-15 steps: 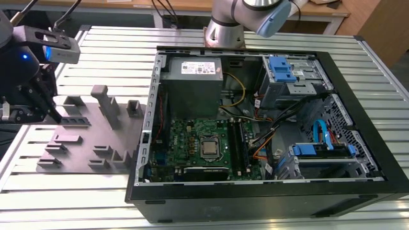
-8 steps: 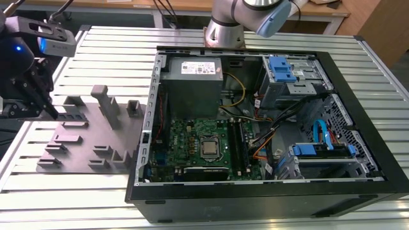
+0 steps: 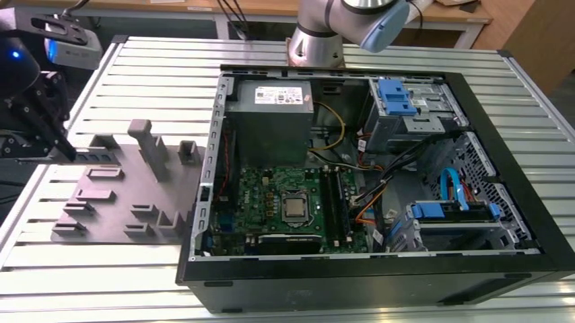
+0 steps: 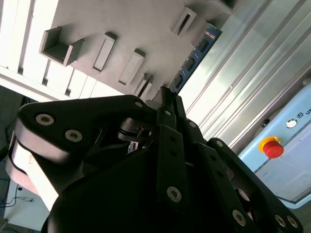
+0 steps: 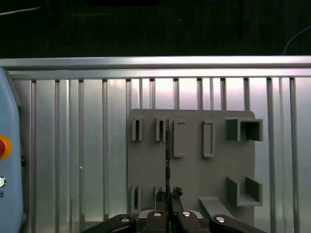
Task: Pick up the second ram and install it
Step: 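Pick up the second ram and move it above second insertion slot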
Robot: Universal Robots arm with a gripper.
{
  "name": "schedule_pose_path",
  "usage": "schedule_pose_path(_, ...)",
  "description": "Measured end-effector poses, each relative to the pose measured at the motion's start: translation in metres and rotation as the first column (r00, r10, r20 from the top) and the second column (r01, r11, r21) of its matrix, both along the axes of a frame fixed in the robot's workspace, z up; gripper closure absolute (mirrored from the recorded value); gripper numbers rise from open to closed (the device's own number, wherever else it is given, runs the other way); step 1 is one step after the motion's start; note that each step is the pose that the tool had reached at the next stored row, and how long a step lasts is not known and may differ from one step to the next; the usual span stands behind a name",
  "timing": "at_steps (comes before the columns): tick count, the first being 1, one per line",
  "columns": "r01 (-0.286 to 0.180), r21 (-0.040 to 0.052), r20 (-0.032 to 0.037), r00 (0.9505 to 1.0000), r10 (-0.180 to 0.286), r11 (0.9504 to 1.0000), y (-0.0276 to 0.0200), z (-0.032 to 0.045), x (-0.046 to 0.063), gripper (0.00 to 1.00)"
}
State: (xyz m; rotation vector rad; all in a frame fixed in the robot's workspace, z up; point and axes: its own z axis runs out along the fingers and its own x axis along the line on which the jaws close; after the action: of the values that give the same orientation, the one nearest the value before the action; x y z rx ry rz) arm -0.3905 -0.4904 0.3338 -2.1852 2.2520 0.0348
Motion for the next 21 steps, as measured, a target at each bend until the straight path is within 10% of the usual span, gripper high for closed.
schedule_pose_path(21,0.000,0.0000,0.0000,1.0000,0.000,1.0000,0.0000,0.0465,0.000,0.89)
